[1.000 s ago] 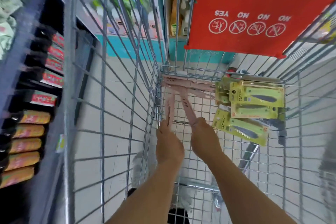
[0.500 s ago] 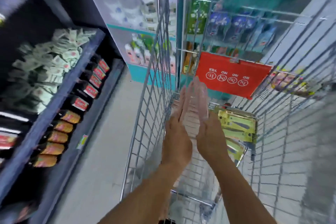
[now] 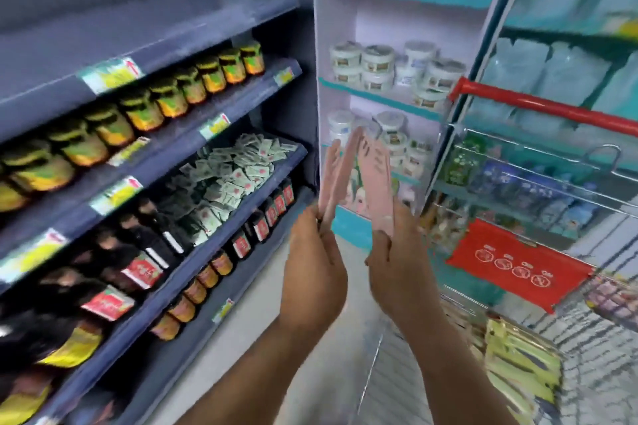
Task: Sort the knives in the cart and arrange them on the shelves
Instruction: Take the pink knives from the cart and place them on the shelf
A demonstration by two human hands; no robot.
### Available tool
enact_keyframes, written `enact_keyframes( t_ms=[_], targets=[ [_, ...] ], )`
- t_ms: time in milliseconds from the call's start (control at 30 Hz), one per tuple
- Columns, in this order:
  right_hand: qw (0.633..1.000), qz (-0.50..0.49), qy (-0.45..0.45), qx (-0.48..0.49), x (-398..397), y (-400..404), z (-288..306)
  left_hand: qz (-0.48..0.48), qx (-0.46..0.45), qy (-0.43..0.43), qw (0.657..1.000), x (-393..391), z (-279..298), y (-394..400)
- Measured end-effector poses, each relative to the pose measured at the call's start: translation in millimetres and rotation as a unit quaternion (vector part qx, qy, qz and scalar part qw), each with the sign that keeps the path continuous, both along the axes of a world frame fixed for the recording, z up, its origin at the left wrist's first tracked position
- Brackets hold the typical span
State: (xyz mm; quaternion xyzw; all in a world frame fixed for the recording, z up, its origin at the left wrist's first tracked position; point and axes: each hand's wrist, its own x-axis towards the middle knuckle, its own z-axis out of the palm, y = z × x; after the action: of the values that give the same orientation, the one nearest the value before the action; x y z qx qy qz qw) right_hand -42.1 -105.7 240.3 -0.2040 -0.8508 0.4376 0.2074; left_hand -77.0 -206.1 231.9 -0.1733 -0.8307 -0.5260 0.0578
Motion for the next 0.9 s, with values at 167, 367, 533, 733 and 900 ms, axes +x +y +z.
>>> enact_keyframes(
  t_ms=[167, 367, 533, 733, 900],
  targets=[
    [0.998, 0.063, 0.021, 0.023, -47.6, -105.8, 34.4, 0.061, 0.017, 0.044, 0.997, -38.5, 34.2, -116.1],
    [0.99, 0.129, 0.039, 0.037, -97.2, -238.7, 68.5, 0.127, 0.035, 0.079, 0.988, -71.7, 70.8, -256.7],
    [0.981, 0.18, 0.041, 0.052, -127.2, -332.1, 96.0, 0.182, 0.019, 0.123, 0.975, -92.2, 101.0, -355.8],
    [0.956, 0.286, 0.059, 0.035, -154.9, -426.9, 131.0, 0.234, 0.021, 0.143, 0.962, -101.8, 133.7, -451.9],
    [0.936, 0.339, 0.064, 0.067, -183.0, -485.8, 152.6, 0.302, -0.036, 0.142, 0.942, -113.1, 153.9, -508.4]
  ],
)
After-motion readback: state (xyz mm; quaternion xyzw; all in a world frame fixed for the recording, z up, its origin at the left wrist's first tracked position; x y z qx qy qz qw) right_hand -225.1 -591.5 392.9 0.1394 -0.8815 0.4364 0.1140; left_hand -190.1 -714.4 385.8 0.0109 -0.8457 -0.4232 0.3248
